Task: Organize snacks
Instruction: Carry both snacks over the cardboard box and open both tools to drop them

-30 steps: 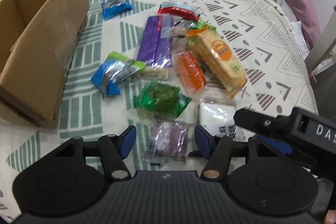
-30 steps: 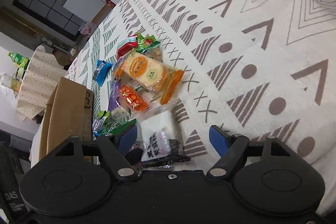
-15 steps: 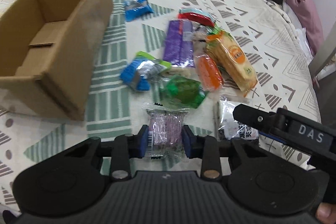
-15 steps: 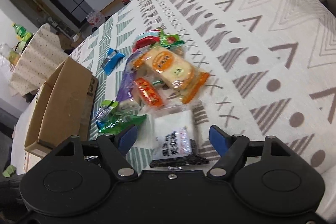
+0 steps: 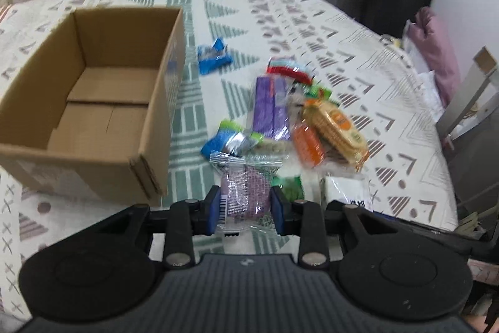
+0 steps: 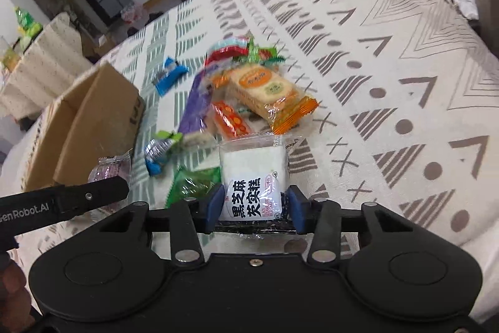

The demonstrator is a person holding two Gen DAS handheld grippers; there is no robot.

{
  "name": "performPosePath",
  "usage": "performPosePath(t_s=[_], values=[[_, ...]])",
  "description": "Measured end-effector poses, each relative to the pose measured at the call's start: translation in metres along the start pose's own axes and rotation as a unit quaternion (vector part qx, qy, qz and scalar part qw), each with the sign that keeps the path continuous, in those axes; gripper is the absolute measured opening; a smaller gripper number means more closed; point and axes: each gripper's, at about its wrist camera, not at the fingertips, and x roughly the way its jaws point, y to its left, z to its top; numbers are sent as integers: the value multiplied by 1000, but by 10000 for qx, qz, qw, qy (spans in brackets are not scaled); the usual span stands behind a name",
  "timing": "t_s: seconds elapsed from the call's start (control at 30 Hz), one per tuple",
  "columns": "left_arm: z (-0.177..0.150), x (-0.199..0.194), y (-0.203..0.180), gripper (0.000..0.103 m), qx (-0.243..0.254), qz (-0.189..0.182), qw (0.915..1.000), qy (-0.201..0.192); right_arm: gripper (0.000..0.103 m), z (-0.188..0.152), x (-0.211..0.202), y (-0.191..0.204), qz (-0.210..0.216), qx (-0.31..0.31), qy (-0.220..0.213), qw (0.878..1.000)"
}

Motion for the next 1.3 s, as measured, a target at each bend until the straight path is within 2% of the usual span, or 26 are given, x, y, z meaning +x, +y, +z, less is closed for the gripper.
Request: performPosePath(t_s=[0.27, 0.53, 0.7, 0.93, 1.3], values=[[17, -15, 1, 32, 188, -357, 9989, -252, 43, 11, -39, 10, 50, 247, -530, 9983], [30, -36, 18, 32, -34, -776, 9960, -452, 43, 17, -59, 30, 91, 261, -867, 9959], [40, -48, 27, 32, 18, -878, 9940, -644, 42, 23, -64, 45, 104, 251, -1057, 9940], [56, -52, 49, 32, -227, -831, 9931, -794, 42, 35, -61, 73, 379, 104, -1325, 9904], [82, -45, 97, 32, -664, -519, 9918, -957, 42, 54, -27, 114, 644, -58, -1133, 9915]])
